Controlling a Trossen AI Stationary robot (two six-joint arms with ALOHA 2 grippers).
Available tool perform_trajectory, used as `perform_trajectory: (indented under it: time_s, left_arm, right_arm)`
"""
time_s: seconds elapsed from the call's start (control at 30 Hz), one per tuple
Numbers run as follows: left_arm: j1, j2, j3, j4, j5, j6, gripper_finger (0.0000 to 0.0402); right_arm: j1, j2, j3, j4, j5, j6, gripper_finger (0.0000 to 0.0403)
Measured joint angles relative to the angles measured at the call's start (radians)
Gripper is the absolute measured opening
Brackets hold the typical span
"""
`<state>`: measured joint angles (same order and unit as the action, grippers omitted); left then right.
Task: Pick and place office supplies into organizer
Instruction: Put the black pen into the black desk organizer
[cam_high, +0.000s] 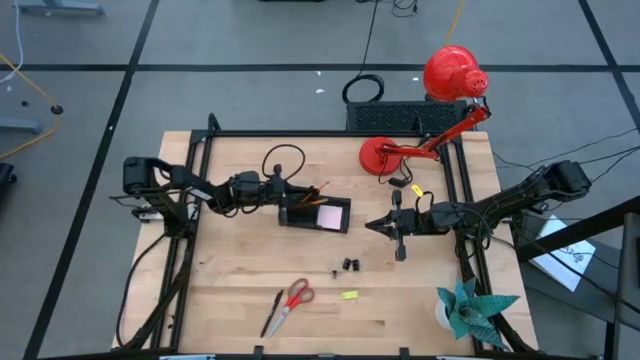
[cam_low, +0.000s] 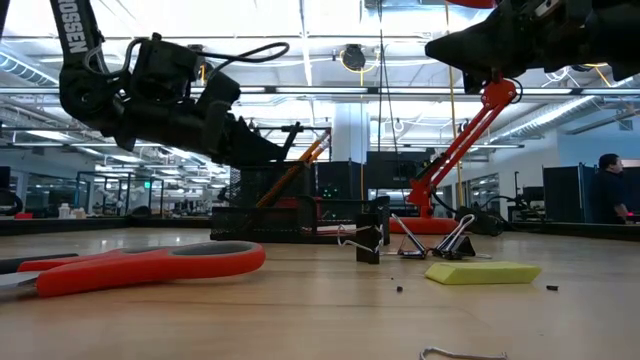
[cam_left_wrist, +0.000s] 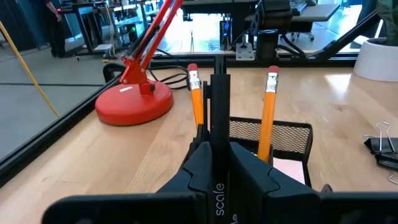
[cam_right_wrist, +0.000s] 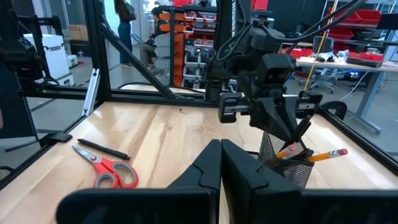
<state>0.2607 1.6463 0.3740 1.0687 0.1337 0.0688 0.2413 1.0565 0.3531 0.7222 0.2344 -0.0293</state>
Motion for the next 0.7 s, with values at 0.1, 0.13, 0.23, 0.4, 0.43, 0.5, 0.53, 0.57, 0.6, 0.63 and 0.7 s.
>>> perform_trajectory:
  time_s: [0.1,0.13,0.23,0.4,0.43,0.5,0.53,0.57,0.6,0.63,0.7]
  left_arm:
    - [0.000,0.000,0.000,-0.003,-0.001,-0.012,0.0042]
    - [0.001,0.000,0.000,-0.004,-0.002,-0.018,0.0042]
    - [0.001,0.000,0.000,-0.008,0.001,-0.020,0.0042]
    - [0.002,0.001,-0.001,-0.011,0.043,-0.016,0.0043]
    - [0.002,0.001,-0.001,-0.012,0.044,-0.018,0.0043]
    - [0.002,0.001,-0.001,-0.015,0.047,-0.020,0.0044]
    - [0.002,0.001,-0.001,-0.016,0.049,-0.026,0.0047]
    - [0.002,0.001,-0.001,-0.018,0.050,-0.031,0.0052]
    - [0.001,0.002,-0.001,-0.020,0.050,-0.040,0.0059]
    - [0.001,0.002,-0.002,-0.020,0.051,-0.049,0.0067]
    - [0.001,0.002,-0.002,-0.021,0.061,-0.054,0.0086]
  right_arm:
    - [0.000,0.000,0.000,0.005,0.000,-0.010,0.0004]
    - [0.000,0.000,0.000,0.006,0.000,-0.010,0.0004]
    - [0.000,0.000,0.000,0.007,0.000,-0.013,0.0004]
    - [0.000,0.000,0.000,0.007,0.000,-0.011,0.0004]
    - [0.000,0.000,0.000,0.007,0.000,-0.011,0.0004]
    - [0.000,0.000,0.000,0.007,0.000,-0.010,0.0004]
    - [0.000,0.000,0.000,0.007,0.000,-0.010,0.0004]
    - [0.000,0.000,0.000,0.007,0.000,-0.010,0.0004]
    - [0.000,0.000,0.000,0.007,0.000,-0.010,0.0004]
    - [0.000,0.000,0.000,0.007,0.000,-0.010,0.0004]
    - [0.000,0.000,0.000,0.007,0.000,-0.010,0.0004]
